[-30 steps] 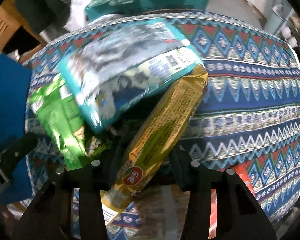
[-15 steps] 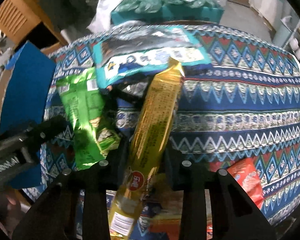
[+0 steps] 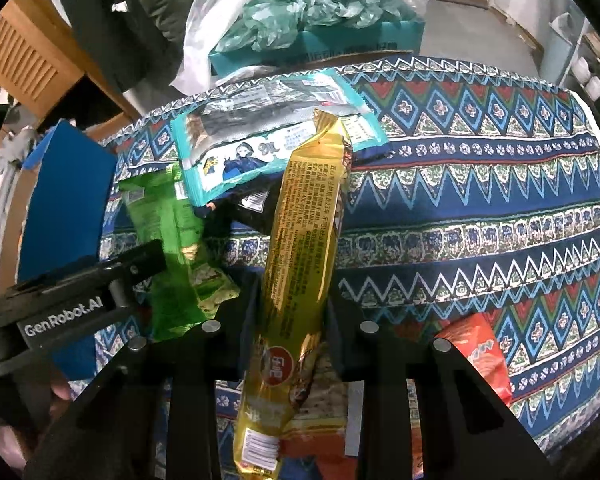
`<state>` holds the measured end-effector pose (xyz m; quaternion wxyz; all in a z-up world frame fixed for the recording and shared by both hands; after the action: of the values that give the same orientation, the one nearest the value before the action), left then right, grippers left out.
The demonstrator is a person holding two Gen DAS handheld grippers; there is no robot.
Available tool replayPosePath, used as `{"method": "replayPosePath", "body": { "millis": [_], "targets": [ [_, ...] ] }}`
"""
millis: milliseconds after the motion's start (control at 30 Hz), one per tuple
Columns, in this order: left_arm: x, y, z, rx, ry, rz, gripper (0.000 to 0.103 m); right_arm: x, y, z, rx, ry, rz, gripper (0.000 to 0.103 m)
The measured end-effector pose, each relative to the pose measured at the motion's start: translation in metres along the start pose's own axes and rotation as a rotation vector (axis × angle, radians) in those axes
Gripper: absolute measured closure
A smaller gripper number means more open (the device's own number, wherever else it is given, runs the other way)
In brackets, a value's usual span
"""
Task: Organize snacks
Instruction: 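Grasp the gold stick package with the right tool while the left tool grasps the green chip bag, then lift and carry the gold package and green bag over the cardboard box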
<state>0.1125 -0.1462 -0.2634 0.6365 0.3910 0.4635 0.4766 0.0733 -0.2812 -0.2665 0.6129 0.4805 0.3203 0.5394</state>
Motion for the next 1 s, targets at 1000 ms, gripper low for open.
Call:
{"method": "replayPosePath", "body": {
  "millis": [1000],
  "targets": [
    [-0.03, -0.034, 0.007, 0.038, -0.048, -0.119, 0.053, -0.008, 0.011, 0.007, -0.04, -0.038, 0.0, 0.075]
  ]
}}
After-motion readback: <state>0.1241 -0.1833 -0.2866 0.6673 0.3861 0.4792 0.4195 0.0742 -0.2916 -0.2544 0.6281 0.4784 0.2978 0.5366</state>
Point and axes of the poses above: each gripper's, at about its wrist camera, not at the fingertips, and y roughly against the way its jaws point, x to its left, z to its top, the point moved 8 cm from there along -y, roughly the way its jaws point, and after that the axes turned 10 degrees about -z, right-handed, at the moved point
